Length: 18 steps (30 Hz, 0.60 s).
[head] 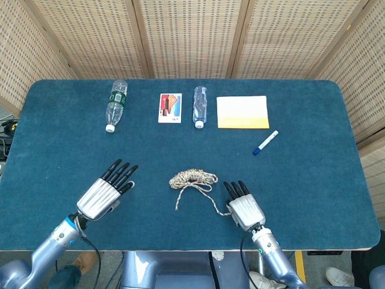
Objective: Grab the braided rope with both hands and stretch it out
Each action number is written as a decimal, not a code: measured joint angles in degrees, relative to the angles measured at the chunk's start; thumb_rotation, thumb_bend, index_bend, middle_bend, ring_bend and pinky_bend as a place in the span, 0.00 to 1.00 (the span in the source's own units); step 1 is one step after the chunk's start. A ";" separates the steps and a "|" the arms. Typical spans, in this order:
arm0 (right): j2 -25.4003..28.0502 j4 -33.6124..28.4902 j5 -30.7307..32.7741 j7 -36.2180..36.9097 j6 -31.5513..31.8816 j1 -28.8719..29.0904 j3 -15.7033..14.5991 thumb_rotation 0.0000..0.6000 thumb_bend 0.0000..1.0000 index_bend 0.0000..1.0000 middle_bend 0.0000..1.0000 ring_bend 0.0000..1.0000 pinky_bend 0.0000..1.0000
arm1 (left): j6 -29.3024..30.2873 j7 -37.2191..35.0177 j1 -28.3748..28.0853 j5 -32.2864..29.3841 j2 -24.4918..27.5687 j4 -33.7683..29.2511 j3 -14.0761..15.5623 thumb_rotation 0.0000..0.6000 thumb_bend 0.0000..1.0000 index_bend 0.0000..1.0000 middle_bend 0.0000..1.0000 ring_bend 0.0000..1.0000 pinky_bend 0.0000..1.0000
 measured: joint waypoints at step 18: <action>0.36 -0.62 4.69 -2.72 -2.37 1.63 1.49 1.00 0.43 0.62 0.00 0.00 0.00 | -7.16 -5.84 -15.45 6.90 -14.98 17.79 1.73 1.00 0.29 0.52 0.00 0.00 0.00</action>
